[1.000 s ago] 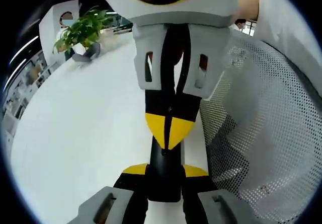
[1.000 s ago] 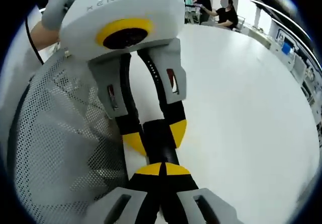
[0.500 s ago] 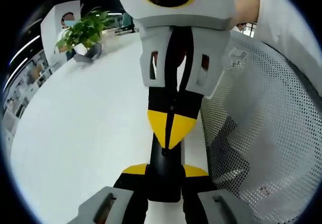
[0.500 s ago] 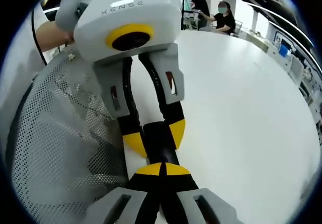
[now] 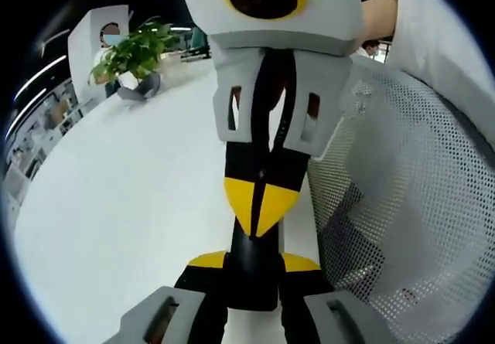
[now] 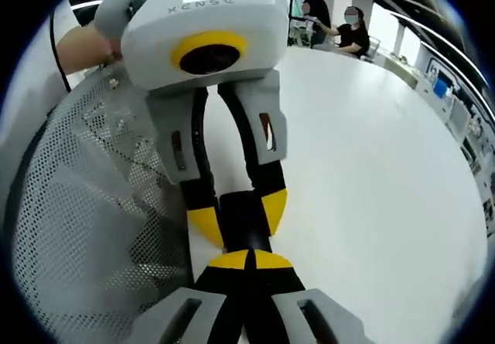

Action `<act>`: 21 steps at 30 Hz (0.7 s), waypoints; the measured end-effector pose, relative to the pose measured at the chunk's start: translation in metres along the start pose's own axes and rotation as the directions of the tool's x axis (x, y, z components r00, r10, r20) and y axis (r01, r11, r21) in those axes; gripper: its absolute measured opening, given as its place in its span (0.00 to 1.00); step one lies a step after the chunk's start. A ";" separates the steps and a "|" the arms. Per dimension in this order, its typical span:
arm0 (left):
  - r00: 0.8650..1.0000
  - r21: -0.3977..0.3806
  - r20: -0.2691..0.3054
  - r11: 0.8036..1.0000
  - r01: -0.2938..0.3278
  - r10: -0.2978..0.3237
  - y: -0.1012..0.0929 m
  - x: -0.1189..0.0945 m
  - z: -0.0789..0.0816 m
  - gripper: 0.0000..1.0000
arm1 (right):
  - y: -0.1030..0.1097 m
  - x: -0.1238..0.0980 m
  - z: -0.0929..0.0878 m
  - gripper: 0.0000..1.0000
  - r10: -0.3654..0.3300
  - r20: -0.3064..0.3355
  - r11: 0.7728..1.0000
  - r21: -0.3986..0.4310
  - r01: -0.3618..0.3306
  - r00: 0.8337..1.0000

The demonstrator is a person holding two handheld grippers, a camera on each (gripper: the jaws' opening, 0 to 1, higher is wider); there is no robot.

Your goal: Press the specified remote control buttons in sequence, fully releasing each button before pressing the next.

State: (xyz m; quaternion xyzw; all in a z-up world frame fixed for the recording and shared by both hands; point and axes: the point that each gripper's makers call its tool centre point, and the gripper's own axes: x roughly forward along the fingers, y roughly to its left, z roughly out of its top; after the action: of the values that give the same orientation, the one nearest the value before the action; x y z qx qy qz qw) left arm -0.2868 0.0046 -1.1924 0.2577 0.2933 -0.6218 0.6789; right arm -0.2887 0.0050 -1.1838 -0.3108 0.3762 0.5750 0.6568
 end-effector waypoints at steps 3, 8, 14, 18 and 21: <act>1.000 -0.004 0.021 1.000 -0.007 0.007 0.000 0.000 0.000 0.24 | 0.000 0.001 0.000 0.00 -0.016 -0.026 1.000 -0.014 0.016 1.000; 0.999 -0.003 0.030 1.000 -0.010 0.010 0.000 0.000 0.002 0.24 | -0.002 0.000 -0.001 0.00 -0.041 -0.009 0.999 0.023 0.041 0.999; 0.999 0.000 0.040 1.000 -0.007 0.007 0.000 0.000 0.002 0.24 | 0.000 -0.003 -0.002 0.00 -0.050 0.070 0.999 0.008 0.049 0.996; 0.999 -0.004 0.041 1.000 -0.010 0.010 0.000 0.000 0.002 0.24 | 0.006 -0.008 -0.007 0.10 -0.004 0.093 0.999 0.037 0.000 0.996; 0.999 -0.007 0.044 1.000 -0.012 0.012 0.000 0.000 0.002 0.24 | -0.003 -0.014 -0.023 0.16 -0.027 0.062 0.999 0.046 0.024 0.998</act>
State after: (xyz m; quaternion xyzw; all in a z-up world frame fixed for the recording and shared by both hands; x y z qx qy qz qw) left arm -0.2867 0.0028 -1.1910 0.2435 0.2786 -0.6224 0.6897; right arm -0.2899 -0.0216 -1.1838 -0.2824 0.3645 0.5672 0.6824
